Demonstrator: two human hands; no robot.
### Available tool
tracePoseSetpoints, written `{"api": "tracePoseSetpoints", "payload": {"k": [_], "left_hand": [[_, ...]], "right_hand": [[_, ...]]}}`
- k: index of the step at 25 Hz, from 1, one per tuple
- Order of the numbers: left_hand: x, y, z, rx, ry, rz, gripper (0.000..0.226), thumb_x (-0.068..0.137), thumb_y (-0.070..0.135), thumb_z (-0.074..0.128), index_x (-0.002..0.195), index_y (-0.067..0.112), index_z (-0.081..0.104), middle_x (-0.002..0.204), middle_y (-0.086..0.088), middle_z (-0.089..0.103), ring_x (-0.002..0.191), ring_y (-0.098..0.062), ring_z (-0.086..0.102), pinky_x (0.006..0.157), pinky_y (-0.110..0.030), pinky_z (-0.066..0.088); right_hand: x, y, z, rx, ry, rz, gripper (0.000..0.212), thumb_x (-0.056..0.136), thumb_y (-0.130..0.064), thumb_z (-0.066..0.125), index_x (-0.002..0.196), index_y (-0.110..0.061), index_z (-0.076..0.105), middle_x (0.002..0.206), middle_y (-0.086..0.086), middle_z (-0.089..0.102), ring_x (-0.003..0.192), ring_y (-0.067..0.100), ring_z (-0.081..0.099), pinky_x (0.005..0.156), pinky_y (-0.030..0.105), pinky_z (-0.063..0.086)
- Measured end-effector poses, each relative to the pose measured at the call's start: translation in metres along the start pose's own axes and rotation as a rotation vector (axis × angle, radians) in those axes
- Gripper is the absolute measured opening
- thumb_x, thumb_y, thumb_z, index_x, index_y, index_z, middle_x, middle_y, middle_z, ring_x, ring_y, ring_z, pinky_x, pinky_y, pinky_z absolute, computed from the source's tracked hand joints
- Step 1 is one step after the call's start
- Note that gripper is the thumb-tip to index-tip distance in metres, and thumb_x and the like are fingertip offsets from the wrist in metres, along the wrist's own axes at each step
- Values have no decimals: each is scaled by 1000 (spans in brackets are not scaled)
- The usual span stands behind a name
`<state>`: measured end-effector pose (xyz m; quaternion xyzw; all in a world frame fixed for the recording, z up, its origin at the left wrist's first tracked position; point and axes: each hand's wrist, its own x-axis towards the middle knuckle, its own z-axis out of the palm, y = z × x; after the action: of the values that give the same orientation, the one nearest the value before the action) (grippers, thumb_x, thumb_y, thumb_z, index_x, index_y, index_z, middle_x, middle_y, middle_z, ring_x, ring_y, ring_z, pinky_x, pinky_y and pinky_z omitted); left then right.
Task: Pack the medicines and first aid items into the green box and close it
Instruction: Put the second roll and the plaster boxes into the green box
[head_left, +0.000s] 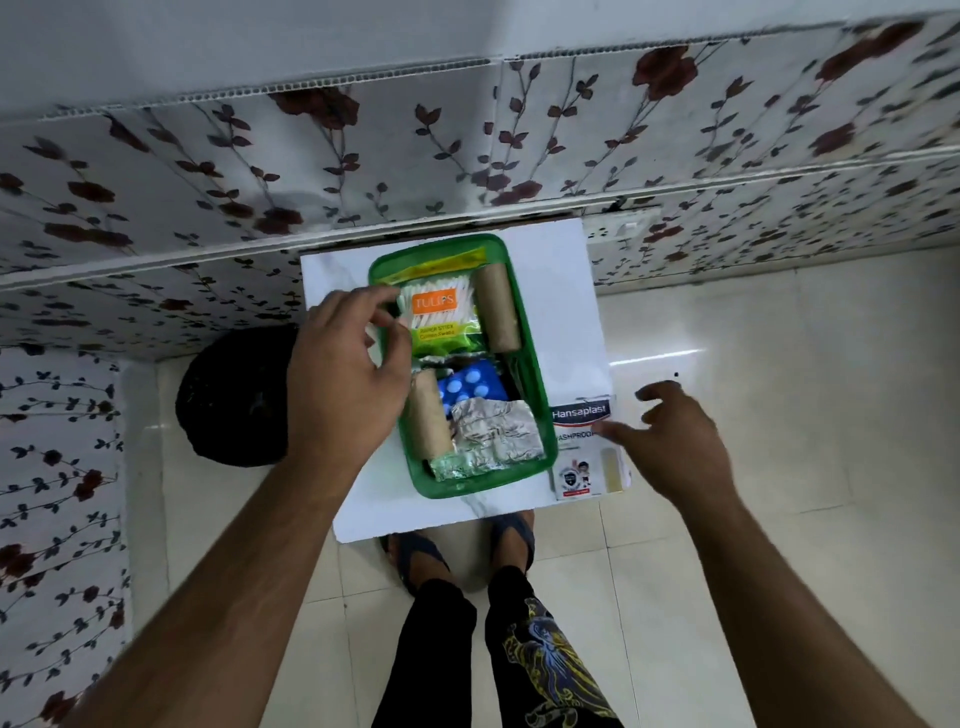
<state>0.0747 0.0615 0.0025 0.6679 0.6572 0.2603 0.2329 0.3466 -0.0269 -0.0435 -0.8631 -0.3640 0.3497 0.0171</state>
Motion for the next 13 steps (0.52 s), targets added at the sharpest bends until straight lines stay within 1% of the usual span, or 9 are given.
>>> {"api": "tracePoseSetpoints", "payload": {"k": [1,2,4,6,8,11,13], "left_hand": [[3,11,6,-11,-30,50,26,89,19,56,112,15,67,94,-1,63,81,-20,57,73,-32,47],[4,22,15,-32,-77,84,25,88,17,56,110,15,68,95,0,63,82,-19,57,75,-32,48],[4,43,34,-58,-175,141,24,88,16,57,109,16,69,95,6,60,83,-13,53,74,-27,45],[2,55,50,-75,-239,181,24,88,15,57,108,16,70,95,7,60,84,-11,52,73,-25,43],[1,62,59,-102,-269,198,23,87,13,57,106,16,71,94,5,62,81,-13,55,72,-27,46],[1,72,69,-111,-287,209,21,88,12,57,103,16,71,89,9,57,75,-10,51,70,-27,47],[0,78,71,-114,-306,214,20,89,12,58,103,17,71,89,12,56,71,-7,49,69,-26,47]], "right_hand": [[3,9,8,-16,-45,4,68,67,-54,79,122,-25,52,104,0,64,96,22,64,76,34,50],[5,14,13,-10,-63,4,67,68,-53,80,122,-25,51,101,-1,64,94,22,64,76,35,51],[8,19,18,31,-51,9,56,71,-46,80,117,-25,56,88,-7,66,87,20,65,76,35,53],[11,23,21,63,-40,27,42,73,-40,79,109,-26,62,83,-10,65,82,18,65,74,33,52],[13,25,22,113,-38,37,34,73,-36,79,102,-26,64,83,-10,66,78,17,64,69,30,50],[20,31,19,222,-41,47,24,74,-25,79,94,-24,65,74,-12,64,72,14,62,60,26,44],[22,34,11,305,-95,70,18,76,-18,79,87,-20,65,72,-8,65,73,17,62,60,25,45]]}}
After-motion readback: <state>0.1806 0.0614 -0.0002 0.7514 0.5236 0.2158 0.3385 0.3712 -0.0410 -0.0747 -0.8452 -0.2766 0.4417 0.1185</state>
